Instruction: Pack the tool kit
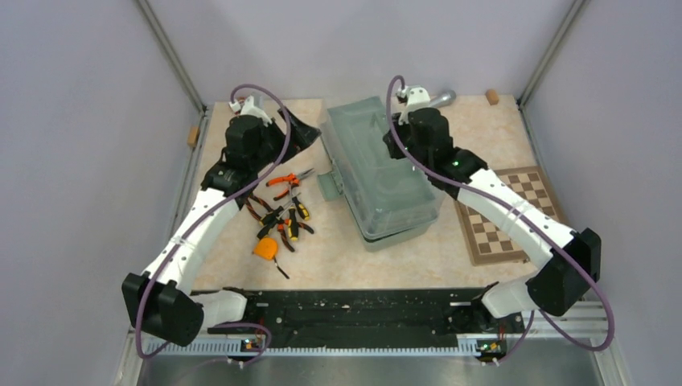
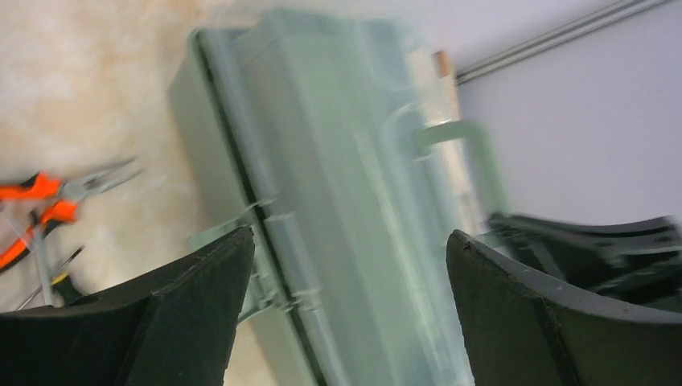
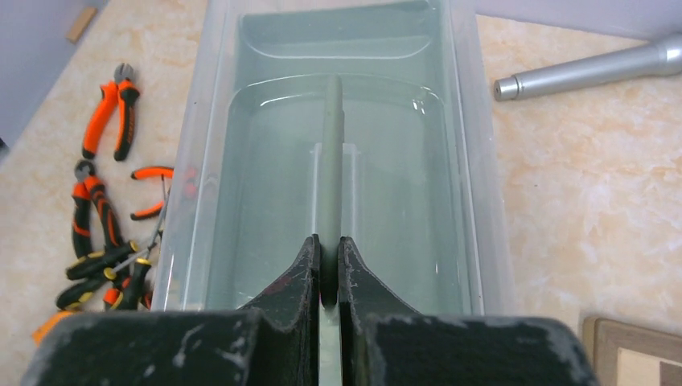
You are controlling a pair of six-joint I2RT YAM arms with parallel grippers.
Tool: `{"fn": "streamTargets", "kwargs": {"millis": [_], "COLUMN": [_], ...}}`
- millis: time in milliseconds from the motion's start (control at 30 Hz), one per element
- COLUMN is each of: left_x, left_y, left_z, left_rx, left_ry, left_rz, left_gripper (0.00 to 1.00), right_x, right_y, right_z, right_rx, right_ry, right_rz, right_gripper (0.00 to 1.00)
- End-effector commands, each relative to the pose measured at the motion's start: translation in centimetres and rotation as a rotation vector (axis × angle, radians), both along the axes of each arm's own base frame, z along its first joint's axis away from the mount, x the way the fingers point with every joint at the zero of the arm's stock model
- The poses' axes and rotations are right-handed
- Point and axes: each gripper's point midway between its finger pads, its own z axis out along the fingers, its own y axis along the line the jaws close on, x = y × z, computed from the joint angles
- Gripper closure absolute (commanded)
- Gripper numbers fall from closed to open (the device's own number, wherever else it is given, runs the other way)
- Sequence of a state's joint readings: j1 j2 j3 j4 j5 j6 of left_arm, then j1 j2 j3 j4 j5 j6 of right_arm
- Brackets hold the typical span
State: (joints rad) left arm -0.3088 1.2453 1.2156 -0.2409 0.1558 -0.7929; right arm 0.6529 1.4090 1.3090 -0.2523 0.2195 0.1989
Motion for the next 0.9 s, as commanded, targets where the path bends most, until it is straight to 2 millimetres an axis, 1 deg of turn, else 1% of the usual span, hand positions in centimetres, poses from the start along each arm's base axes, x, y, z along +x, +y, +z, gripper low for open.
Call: {"fn": "streamTargets", "kwargs": {"millis": [0, 133, 233, 267, 400, 667, 767, 867], "left_x": [-1.4, -2.6, -2.9, -2.8, -2.5, -1.7, -1.2, -0.9], "left_y": [1.9, 1.4, 1.3, 1.3, 1.0, -0.2, -0.6, -1.1], "left_z": [-7.1, -10.6, -12.3, -12.7, -13.7, -16.4, -17.0, -17.5], "left_rx": [0.053, 0.036, 0.04, 0.048, 0.079, 0.082, 0.075, 0.066], "left_ry": [0.146, 0.228, 0.271, 0.281, 0.315, 0.415, 0.426, 0.443], "left_rz": [0.059, 0.033, 0.021, 0.02, -0.004, -0.05, -0.051, -0.063], "left_gripper": [0.06, 0.07, 0.06, 0.06, 0.06, 0.06, 0.06, 0.06], "right_x": [1.1, 1.9, 2.7, 2.9, 3.5, 4.9, 5.1, 5.3], "right_y": [-2.2, -4.4, -6.4, -6.7, -8.2, -11.2, -11.9, -12.2], "right_z": [11.6, 11.4, 10.9, 10.7, 9.7, 5.8, 4.8, 4.2], "right_rx": [0.35, 0.436, 0.498, 0.512, 0.545, 0.627, 0.635, 0.637], "right_ry": [-0.208, -0.173, -0.132, -0.119, -0.076, 0.055, 0.08, 0.095], "right_rz": [-0.065, -0.094, -0.12, -0.116, -0.137, -0.191, -0.206, -0.212], "right_gripper": [1.0, 1.0, 1.0, 1.0, 1.0, 1.0, 1.0, 1.0]}}
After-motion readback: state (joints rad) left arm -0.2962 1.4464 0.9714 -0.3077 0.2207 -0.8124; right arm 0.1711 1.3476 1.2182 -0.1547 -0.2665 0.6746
